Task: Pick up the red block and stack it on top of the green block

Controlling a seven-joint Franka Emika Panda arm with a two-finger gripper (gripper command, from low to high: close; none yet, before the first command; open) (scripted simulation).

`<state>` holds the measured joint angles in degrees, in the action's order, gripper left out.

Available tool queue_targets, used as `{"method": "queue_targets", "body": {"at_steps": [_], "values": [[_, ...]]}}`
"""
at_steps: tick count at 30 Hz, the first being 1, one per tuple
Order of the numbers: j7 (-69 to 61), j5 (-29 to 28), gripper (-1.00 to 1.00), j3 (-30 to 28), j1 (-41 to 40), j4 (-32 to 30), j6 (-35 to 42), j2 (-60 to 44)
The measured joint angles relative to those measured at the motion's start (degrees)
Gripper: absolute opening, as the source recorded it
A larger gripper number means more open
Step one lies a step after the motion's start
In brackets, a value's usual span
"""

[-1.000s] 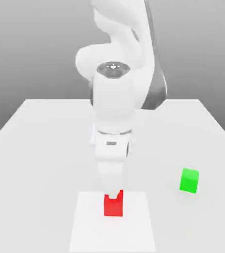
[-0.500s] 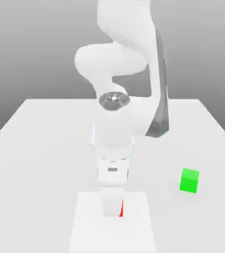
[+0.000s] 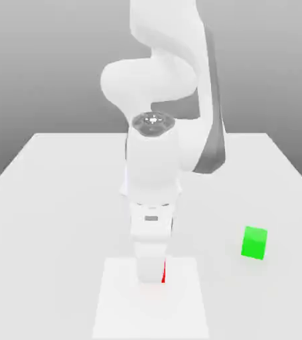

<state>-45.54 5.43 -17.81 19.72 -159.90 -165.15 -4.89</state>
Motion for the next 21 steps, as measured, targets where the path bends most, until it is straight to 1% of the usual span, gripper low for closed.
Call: {"method": "queue_targets", "body": {"at_steps": [4, 7, 11, 15, 21], "values": [[3.3, -4.3, -1.0, -0.8, -0.3, -0.8, 3.0, 3.7], [5.0, -6.0, -1.0, -0.3, -0.7, -1.6, 4.9, 6.0], [7.1, -4.8, -1.0, 4.2, 7.1, -2.4, 6.8, 8.4], [9.9, -4.3, -1.0, 8.9, 12.2, -3.1, 8.7, 10.9], [15.0, -4.6, -1.0, 17.4, 20.0, -4.3, 11.6, 15.3]]}}
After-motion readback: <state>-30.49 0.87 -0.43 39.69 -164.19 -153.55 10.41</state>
